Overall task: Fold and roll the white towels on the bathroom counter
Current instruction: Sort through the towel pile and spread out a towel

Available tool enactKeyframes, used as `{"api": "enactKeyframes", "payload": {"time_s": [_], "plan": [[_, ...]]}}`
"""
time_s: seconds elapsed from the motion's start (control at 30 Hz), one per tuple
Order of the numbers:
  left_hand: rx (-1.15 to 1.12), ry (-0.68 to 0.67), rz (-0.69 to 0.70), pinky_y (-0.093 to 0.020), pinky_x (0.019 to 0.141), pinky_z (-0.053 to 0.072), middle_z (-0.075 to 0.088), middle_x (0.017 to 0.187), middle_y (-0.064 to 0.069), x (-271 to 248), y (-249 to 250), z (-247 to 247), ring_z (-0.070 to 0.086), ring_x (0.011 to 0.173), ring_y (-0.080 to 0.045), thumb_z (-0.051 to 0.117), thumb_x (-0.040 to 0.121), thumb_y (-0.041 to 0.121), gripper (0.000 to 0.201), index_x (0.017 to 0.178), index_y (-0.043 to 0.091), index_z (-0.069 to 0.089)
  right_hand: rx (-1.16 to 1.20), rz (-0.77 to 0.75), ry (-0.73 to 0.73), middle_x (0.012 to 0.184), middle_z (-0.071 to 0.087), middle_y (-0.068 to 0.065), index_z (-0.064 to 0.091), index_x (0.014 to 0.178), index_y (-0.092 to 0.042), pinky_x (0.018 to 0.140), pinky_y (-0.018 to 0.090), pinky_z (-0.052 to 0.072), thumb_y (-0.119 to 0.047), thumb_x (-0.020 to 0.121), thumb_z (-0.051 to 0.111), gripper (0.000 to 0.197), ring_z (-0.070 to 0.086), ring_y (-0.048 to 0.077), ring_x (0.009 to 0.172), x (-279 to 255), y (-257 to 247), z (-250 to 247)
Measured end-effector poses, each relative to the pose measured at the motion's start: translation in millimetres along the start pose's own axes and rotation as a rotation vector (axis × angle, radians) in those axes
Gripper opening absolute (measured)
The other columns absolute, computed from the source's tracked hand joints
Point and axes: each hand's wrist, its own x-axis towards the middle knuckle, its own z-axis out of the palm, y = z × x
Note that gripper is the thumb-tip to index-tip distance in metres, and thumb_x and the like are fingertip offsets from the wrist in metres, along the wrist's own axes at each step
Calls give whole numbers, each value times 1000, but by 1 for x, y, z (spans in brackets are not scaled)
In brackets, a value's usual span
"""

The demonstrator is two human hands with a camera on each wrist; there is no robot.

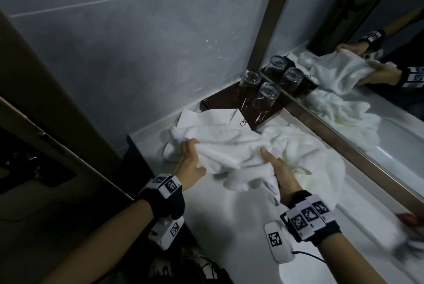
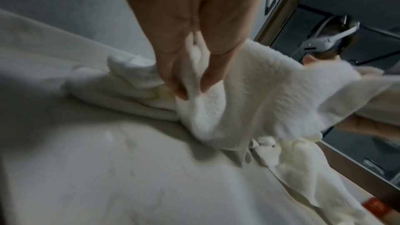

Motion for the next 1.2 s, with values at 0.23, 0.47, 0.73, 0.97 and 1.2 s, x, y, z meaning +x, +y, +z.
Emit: {"api": "enactKeyframes", "payload": {"time_s": [0.23,0.47,0.73,0.97,1.2], "plan": [[125,1,-183,-34,89,40,39,119,-22,-5,-22,-59,50,104,-35,61,86,15,40,118,3,42,-349,-302,424,125,41,15,26,112,-29,64,35,51,-16,71,80,69,52,33,103,2,-4,-37],[-136,176,-274,-30,83,46,42,120,-22,-7,-39,-61,53,102,-34,68,82,14,42,118,6,47,-809,-570,293,120,38,6,63,100,-22,76,0,43,-14,65,84,42,47,11,100,-3,7,-20],[-322,193,-256,-21,100,38,25,136,-16,0,-38,-43,43,115,-23,77,68,5,58,119,14,51,-1324,-535,299,125,43,20,60,109,5,86,38,49,3,76,66,33,55,35,100,0,11,-1],[75,-262,106,-24,108,29,19,140,-8,-22,-5,-1,28,130,-20,78,70,25,72,130,12,41,-1093,-709,168,73,66,13,65,83,-15,72,27,38,-32,92,54,22,57,14,71,-16,-2,21],[24,-265,104,-33,78,48,67,96,-13,-18,26,12,62,93,-30,72,72,19,30,94,7,55,-595,-686,250,111,60,-7,58,118,-26,92,23,42,-37,97,42,28,55,8,105,-31,-11,40]]}}
